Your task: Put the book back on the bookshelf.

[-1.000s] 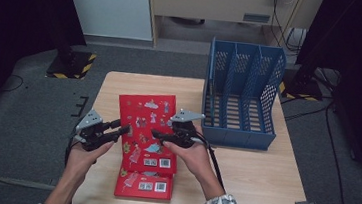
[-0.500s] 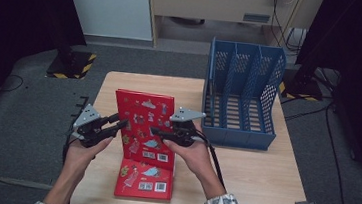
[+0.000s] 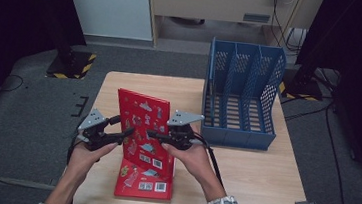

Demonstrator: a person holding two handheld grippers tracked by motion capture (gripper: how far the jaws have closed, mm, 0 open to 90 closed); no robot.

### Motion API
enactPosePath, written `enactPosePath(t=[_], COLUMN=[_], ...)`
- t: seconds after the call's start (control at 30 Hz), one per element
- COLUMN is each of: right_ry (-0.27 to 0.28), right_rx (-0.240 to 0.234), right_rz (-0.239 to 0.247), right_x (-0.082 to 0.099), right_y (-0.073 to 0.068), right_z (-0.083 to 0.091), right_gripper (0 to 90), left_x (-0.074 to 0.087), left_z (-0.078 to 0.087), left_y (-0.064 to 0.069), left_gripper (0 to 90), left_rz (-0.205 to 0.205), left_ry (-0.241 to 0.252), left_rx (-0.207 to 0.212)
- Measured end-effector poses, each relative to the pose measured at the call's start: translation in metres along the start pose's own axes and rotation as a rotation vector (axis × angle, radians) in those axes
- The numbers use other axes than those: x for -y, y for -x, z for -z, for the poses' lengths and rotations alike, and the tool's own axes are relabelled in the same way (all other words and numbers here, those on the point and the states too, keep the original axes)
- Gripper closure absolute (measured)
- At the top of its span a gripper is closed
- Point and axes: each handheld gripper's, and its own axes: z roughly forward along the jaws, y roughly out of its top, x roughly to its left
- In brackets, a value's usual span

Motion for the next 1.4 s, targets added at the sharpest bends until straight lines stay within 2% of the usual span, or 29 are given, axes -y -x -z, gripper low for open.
enactPosePath(t=[0.03, 0.13, 0.17, 0.27, 0.3, 0.43, 0.47, 0.5, 0.53, 0.6, 0.67, 0.7, 0.83, 0.87, 0.93, 0.97, 1.0, 1.07, 1.27, 1.3, 1.37, 1.4], right_ry=[0.0, 0.0, 0.0, -0.001, -0.001, -0.004, -0.004, -0.005, -0.005, -0.011, -0.017, -0.028, -0.034, -0.039, -0.039, -0.04, -0.04, -0.044, -0.038, -0.01, -0.002, 0.023], right_rx=[-0.002, 0.0, -0.003, -0.009, -0.012, -0.014, -0.014, -0.015, -0.012, -0.003, 0.001, 0.012, 0.034, 0.059, 0.065, 0.079, 0.079, 0.094, 0.105, 0.107, 0.106, 0.106], right_rz=[0.001, -0.002, -0.003, -0.003, 0.0, -0.001, -0.001, -0.003, 0.0, 0.016, 0.018, 0.024, 0.024, 0.027, 0.023, 0.026, 0.026, 0.051, 0.046, 0.037, 0.036, 0.036], right_x=[0.0, 0.0, 0.0, 0.0, 0.0, 0.0, 0.0, 0.0, 0.0, 0.0, 0.0, 0.0, 0.0, 0.0, 0.0, 0.0, 0.0, 0.0, 0.0, -0.001, -0.002, -0.004], right_y=[0.0, 0.0, 0.001, 0.001, 0.001, 0.002, 0.002, 0.003, 0.003, 0.004, 0.005, 0.006, 0.007, 0.007, 0.008, 0.008, 0.008, 0.007, 0.005, 0.003, 0.002, -0.001], right_z=[0.0, 0.0, 0.0, 0.0, 0.0, 0.0, 0.0, 0.0, 0.0, 0.0, 0.0, 0.001, 0.0, 0.0, 0.0, 0.0, 0.0, -0.002, -0.002, 0.001, 0.002, 0.005], right_gripper=[74.5, 74.4, 74.5, 74.7, 74.7, 74.7, 74.7, 74.5, 74.3, 72.7, 71.7, 70.6, 66.7, 63.4, 63.1, 61.7, 61.7, 59.7, 59.0, 60.4, 61.4, 63.2], left_x=[0.003, 0.008, 0.01, 0.014, 0.014, 0.021, 0.021, 0.022, 0.022, 0.019, 0.019, 0.02, 0.019, 0.019, 0.018, 0.016, 0.016, 0.015, 0.015, 0.015, 0.015, 0.015], left_z=[-0.002, -0.005, -0.007, -0.011, -0.011, -0.018, -0.018, -0.018, -0.018, -0.016, -0.015, -0.014, -0.012, -0.01, -0.008, -0.007, -0.007, -0.007, -0.007, -0.007, -0.007, -0.007], left_y=[-0.001, -0.004, -0.006, -0.006, -0.006, -0.009, -0.009, -0.008, -0.008, -0.006, -0.006, -0.006, -0.006, -0.006, -0.005, -0.004, -0.004, -0.002, -0.002, -0.002, -0.003, -0.003], left_gripper=[20.9, 17.3, 15.3, 13.2, 12.1, 9.9, 11.7, 11.7, 15.8, 18.2, 20.1, 24.4, 29.6, 32.2, 33.7, 36.9, 37.5, 37.6, 36.0, 35.4, 34.0, 33.1], left_rz=[0.006, 0.011, 0.03, 0.027, 0.027, 0.066, 0.066, 0.068, 0.061, 0.043, 0.031, 0.032, 0.033, 0.028, 0.01, -0.014, -0.014, -0.044, -0.041, -0.039, -0.033, -0.015], left_ry=[-0.003, 0.003, 0.007, -0.017, -0.017, -0.037, -0.037, -0.038, -0.04, -0.06, -0.059, -0.052, -0.046, -0.04, -0.033, -0.027, -0.027, -0.029, -0.024, -0.015, -0.008, 0.007], left_rx=[0.02, 0.039, 0.062, 0.103, 0.103, 0.171, 0.171, 0.194, 0.195, 0.172, 0.158, 0.154, 0.142, 0.131, 0.111, 0.083, 0.083, 0.055, 0.055, 0.053, 0.051, 0.043])
